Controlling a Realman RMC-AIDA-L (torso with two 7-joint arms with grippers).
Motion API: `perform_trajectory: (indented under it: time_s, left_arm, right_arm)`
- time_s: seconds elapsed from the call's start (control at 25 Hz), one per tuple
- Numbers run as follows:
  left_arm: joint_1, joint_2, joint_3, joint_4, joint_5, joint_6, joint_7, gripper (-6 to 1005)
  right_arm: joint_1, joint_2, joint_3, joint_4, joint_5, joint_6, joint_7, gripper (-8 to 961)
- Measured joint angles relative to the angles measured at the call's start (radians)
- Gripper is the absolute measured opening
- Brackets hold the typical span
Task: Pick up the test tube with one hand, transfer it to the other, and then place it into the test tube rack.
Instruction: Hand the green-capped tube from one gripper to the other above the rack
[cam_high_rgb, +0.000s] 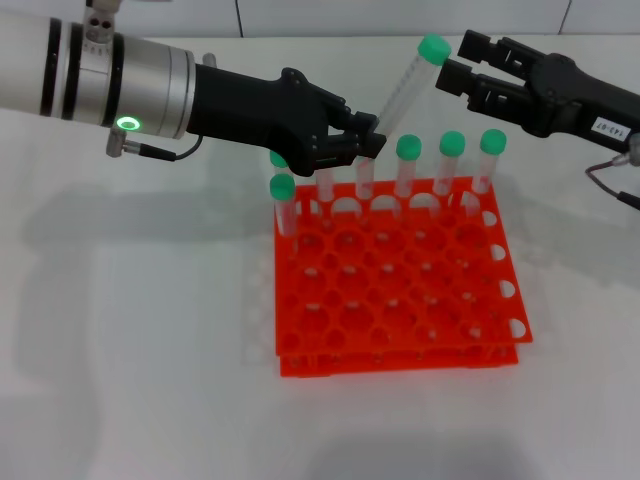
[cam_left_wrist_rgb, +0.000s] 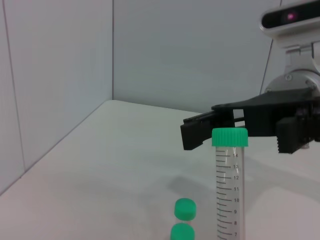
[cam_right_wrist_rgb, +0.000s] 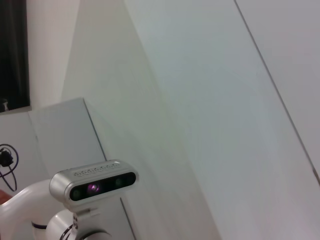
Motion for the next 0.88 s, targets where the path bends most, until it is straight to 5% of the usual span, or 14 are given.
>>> perform_trajectory:
  time_s: [0.88]
  left_arm:
    - [-0.013,-0.012,0.004,-0.017,0.0,-0.035,0.01,189]
  right_arm:
    - [0.034,0.0,-0.104,0.124,0.158,0.013,-0.144,799]
